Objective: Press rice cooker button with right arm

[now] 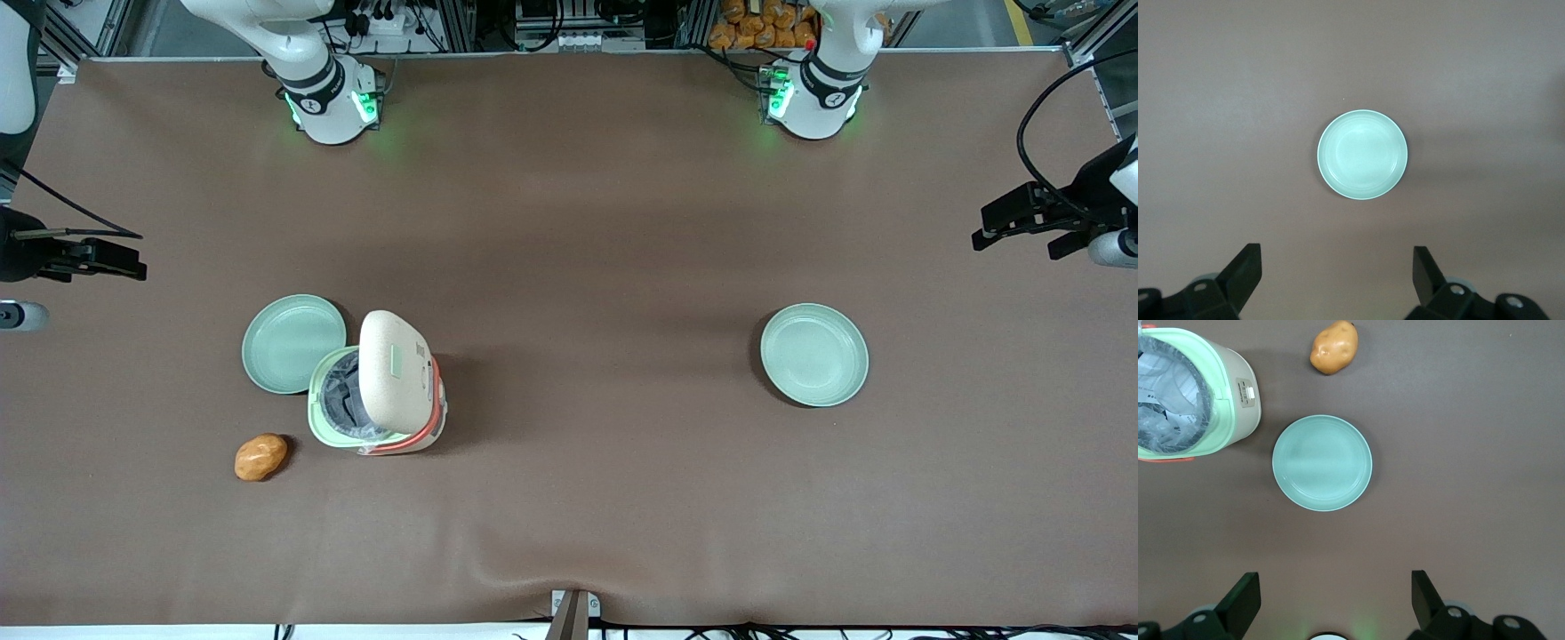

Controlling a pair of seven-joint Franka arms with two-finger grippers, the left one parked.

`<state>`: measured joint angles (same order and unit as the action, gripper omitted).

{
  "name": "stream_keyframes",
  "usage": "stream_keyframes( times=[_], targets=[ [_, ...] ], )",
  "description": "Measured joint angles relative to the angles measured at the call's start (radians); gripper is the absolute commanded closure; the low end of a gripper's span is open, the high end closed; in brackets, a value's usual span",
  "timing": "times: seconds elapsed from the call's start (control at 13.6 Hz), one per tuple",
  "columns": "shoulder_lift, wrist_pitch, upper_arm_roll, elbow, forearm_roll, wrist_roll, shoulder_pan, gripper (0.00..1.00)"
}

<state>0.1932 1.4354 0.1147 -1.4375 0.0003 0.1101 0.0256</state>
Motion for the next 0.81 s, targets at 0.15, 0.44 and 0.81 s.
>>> stream_keyframes(
  times=[0.15, 0.44, 0.81],
  targets=[
    [-0.007, -0.015, -0.002, 0.000, 0.011, 0.000, 0.001, 0.00],
    [-0.041, -0.038, -0.007, 0.000, 0.019, 0.000, 0.004, 0.00],
    [-0.055, -0.039, -0.011, 0.000, 0.021, 0.000, 0.011, 0.00]
  ],
)
